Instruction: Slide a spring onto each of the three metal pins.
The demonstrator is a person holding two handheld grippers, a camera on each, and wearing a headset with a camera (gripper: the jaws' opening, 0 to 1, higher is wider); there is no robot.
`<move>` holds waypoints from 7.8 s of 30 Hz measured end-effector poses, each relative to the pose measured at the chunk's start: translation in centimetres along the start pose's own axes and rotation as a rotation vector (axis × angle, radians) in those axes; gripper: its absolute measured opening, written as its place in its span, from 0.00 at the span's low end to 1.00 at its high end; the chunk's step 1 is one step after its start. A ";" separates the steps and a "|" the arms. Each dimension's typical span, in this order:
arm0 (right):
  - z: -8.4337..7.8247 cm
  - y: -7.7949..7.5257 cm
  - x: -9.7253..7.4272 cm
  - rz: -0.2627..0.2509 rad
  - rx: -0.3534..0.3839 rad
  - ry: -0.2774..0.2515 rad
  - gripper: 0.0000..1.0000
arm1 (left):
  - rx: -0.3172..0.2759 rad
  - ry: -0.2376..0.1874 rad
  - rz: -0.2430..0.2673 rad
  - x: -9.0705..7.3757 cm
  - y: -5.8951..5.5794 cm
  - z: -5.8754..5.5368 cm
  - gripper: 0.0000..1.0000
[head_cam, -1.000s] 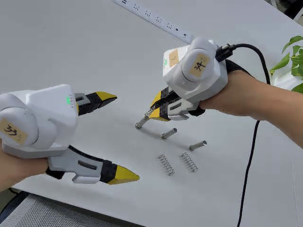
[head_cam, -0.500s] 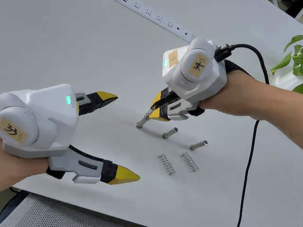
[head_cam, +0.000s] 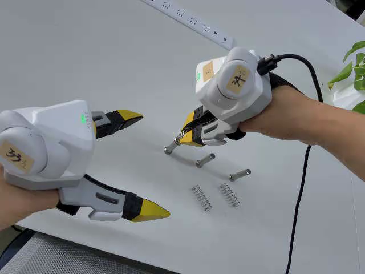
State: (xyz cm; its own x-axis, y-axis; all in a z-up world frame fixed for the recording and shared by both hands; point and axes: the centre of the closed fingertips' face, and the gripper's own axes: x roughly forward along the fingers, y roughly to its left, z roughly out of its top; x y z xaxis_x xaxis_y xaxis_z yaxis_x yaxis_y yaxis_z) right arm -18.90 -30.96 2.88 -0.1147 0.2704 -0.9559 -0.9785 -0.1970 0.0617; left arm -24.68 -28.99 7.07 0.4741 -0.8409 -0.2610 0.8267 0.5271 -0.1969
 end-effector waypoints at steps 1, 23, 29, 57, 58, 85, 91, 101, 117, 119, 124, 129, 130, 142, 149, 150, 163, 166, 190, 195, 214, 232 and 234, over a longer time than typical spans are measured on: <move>0.0 0.0 0.0 0.000 0.001 0.000 0.07 | 0.000 0.000 -0.001 0.0 0.0 0.0 0.99; -0.4 0.0 0.9 0.005 -0.001 0.008 0.07 | -0.009 -0.002 -0.009 0.1 0.0 0.1 0.98; -0.5 0.1 1.0 0.007 0.001 0.011 0.07 | -0.011 0.001 -0.011 0.1 -0.1 0.0 0.98; -1.2 0.1 3.1 -0.011 -0.014 0.023 0.07 | -0.025 -0.003 -0.005 0.1 0.2 -0.2 0.97; -1.2 0.0 3.2 -0.012 -0.017 0.025 0.08 | -0.025 -0.005 -0.005 0.2 0.2 -0.2 0.97; -1.3 0.0 4.4 -0.027 0.015 0.006 0.08 | -0.031 0.001 -0.007 0.2 0.2 -0.6 0.96; -1.2 0.0 4.5 -0.024 0.023 0.002 0.08 | -0.032 0.003 -0.007 0.1 0.2 -0.6 0.96; -1.0 0.1 4.4 -0.027 0.031 -0.010 0.11 | -0.029 0.007 -0.008 0.1 0.1 -0.6 0.95; -0.2 -0.3 1.9 -0.070 0.111 -0.134 0.29 | -0.005 0.047 -0.019 -0.1 -0.3 -0.6 0.95; 0.1 -0.3 1.4 -0.076 0.121 -0.156 0.31 | -0.002 0.052 -0.021 -0.1 -0.4 -0.6 0.95; 0.6 -0.1 0.0 -0.106 0.125 -0.212 0.42 | 0.009 0.070 -0.022 -0.2 -0.6 -0.7 0.95; 0.8 0.3 -1.3 -0.124 0.139 -0.264 0.48 | 0.023 0.085 -0.024 -0.3 -0.7 -0.6 0.95; 0.8 0.5 -1.6 -0.128 0.145 -0.275 0.50 | 0.028 0.089 -0.023 -0.4 -0.7 -0.6 0.95; -0.7 2.5 -4.2 -0.173 0.204 -0.390 0.67 | 0.066 0.134 -0.015 -0.9 -1.0 -0.3 0.95; -2.7 4.1 -5.6 -0.204 0.243 -0.456 0.77 | 0.083 0.157 -0.023 -0.9 -1.4 -0.2 0.95; -3.1 4.4 -5.9 -0.212 0.254 -0.469 0.79 | 0.088 0.165 -0.024 -0.9 -1.4 -0.3 0.95; -7.1 7.0 -7.6 -0.283 0.357 -0.601 0.93 | 0.152 0.244 -0.057 -0.4 -2.3 -0.7 0.87; -8.5 7.3 -7.9 -0.295 0.383 -0.622 0.95 | 0.166 0.261 -0.074 0.1 -2.7 -0.7 0.86; -14.4 10.8 -7.7 -0.349 0.538 -0.669 0.96 | 0.355 0.478 -0.264 9.3 -5.4 -4.9 0.49; -15.0 11.1 -7.4 -0.352 0.552 -0.669 0.95 | 0.440 0.538 -0.276 10.6 -5.5 -6.2 0.43; -16.1 11.5 -7.3 -0.376 0.607 -0.692 0.92 | 0.504 0.662 -0.254 12.5 -4.9 -8.7 0.28; -16.0 11.6 -7.1 -0.378 0.614 -0.695 0.90 | 0.480 0.685 -0.241 11.7 -5.0 -9.1 0.10; -16.1 11.6 -7.1 -0.382 0.616 -0.695 0.90 | 0.480 0.693 -0.241 11.6 -5.0 -9.2 0.09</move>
State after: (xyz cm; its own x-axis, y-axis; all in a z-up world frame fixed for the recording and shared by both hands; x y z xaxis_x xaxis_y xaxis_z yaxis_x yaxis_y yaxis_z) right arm -26.65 -50.30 5.80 0.3429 0.7431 -0.5746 -0.8666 0.4863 0.1119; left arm -26.07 -40.24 -3.67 0.1082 -0.5765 -0.8099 0.9928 0.1050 0.0579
